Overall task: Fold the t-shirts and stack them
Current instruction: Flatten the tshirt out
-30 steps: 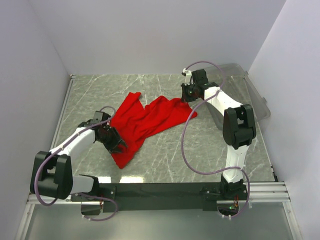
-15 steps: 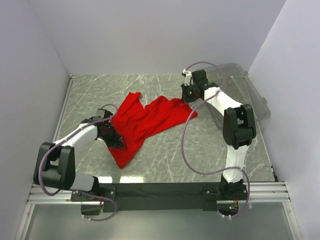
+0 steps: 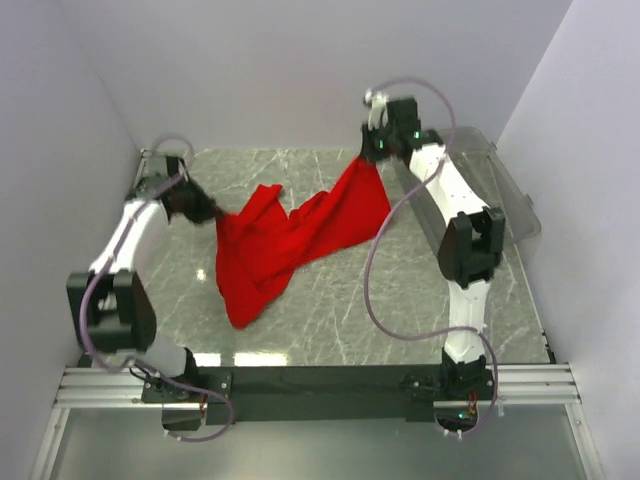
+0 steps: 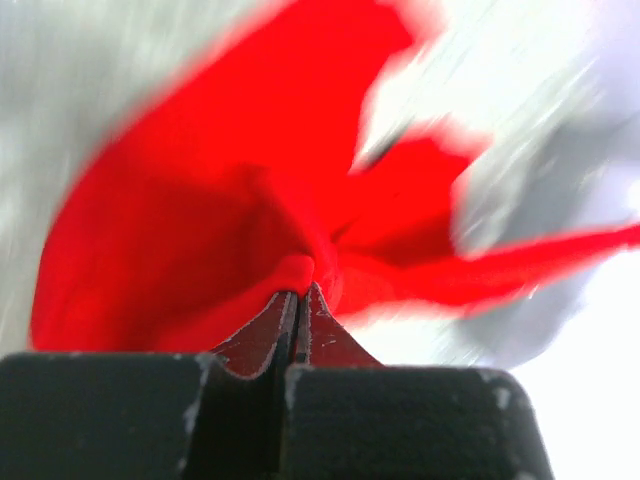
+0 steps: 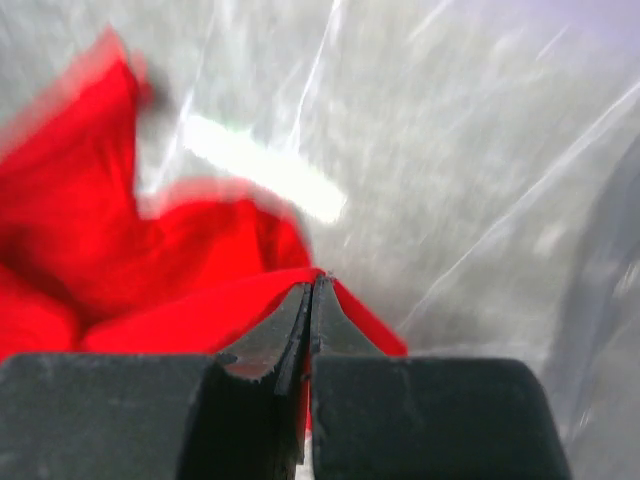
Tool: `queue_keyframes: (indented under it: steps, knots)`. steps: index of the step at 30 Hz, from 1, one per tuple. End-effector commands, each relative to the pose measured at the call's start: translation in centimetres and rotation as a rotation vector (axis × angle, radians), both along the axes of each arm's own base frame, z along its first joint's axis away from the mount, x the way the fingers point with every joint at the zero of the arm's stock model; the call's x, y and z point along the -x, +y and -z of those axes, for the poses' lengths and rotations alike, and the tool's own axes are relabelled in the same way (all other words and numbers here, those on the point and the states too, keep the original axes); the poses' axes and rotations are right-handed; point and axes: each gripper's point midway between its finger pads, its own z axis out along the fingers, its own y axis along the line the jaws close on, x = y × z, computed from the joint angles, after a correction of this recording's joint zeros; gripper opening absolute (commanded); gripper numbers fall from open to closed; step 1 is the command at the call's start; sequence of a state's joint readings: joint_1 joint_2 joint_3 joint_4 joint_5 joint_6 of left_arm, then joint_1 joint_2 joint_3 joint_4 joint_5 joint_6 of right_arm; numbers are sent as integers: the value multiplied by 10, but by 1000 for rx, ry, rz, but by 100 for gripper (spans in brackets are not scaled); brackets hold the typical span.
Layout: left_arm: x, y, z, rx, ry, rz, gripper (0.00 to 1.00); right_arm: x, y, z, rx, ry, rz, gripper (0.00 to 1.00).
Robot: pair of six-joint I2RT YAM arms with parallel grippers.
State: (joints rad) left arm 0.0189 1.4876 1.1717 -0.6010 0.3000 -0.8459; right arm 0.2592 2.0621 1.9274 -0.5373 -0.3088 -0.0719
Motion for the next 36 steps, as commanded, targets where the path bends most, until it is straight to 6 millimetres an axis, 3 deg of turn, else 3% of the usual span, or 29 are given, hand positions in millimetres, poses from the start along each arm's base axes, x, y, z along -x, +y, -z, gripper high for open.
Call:
queue_keyframes:
  steps: [1,2,3,4,5,6,7,8,9,10,11,13,15,16,17,18,20,21,23,24,25,26,28,29,30,31,32,35,36]
  knots:
    - [-91,31,-69,22,-248,-45,0,-54,5,-89,-45,-223,32,0]
    - [-108,33,-86,39,-291,-51,0,-72,6,-80,-41,-228,51,0]
    - [-139,35,-120,52,-378,-52,0,-82,6,-135,-83,-361,71,0]
    - [-155,37,-146,72,-446,-52,0,-89,6,-148,-97,-411,88,0]
    - [-167,37,-168,100,-486,-71,0,-88,1,-178,-116,-487,119,0]
    - [-185,41,-214,105,-594,-73,0,-96,2,-191,-151,-565,137,0]
    - [-190,45,-239,134,-643,-83,0,-93,-2,-213,-174,-632,156,0]
    - [-194,50,-263,141,-700,-93,0,-79,-12,-271,-227,-780,181,0]
    - [-193,53,-304,143,-805,-93,0,-74,-19,-289,-275,-806,208,0]
    - [-188,64,-325,169,-852,-120,0,-68,-25,-309,-317,-837,230,0]
    - [-169,63,-375,183,-1004,-88,0,-61,-48,-338,-361,-890,275,0]
    - [-147,77,-406,203,-1110,-98,1,-38,-67,-383,-473,-946,304,0]
    - [-110,85,-445,172,-1238,-91,1,-29,-83,-390,-496,-956,309,0]
    - [-99,86,-451,155,-1258,-83,1,-7,-87,-413,-512,-1007,288,0]
    - [-81,82,-460,136,-1278,-60,1,-1,-87,-415,-514,-1021,267,0]
    - [-80,84,-450,127,-1253,-53,1,-3,-82,-393,-490,-971,223,0]
    - [-62,71,-442,112,-1243,23,0,17,-76,-393,-474,-971,171,0]
    - [-68,70,-414,122,-1194,43,1,11,-71,-360,-450,-902,150,0]
    - [-44,57,-402,107,-1204,101,1,29,-60,-343,-428,-857,65,0]
    - [-49,57,-359,130,-1126,106,1,25,-56,-304,-389,-784,36,0]
    - [-45,55,-340,127,-1095,112,1,40,-47,-293,-379,-756,-35,0]
    - [-39,52,-304,141,-1020,106,1,39,-44,-244,-346,-657,-57,0]
    - [-29,47,-254,141,-898,131,1,56,-34,-207,-323,-581,-134,0]
    - [-19,44,-211,161,-805,127,1,62,-33,-181,-302,-519,-137,0]
    - [-12,41,-190,164,-762,137,1,69,-32,-137,-265,-443,-153,0]
    - [-2,39,-162,143,-697,159,1,80,-31,-122,-249,-414,-170,0]
    - [12,35,-127,150,-624,164,1,93,-32,-78,-210,-331,-180,0]
    - [49,25,-58,157,-469,191,1,123,-39,-31,-164,-236,-191,0]
    - [58,23,-44,155,-437,199,1,136,-44,0,-123,-188,-195,0]
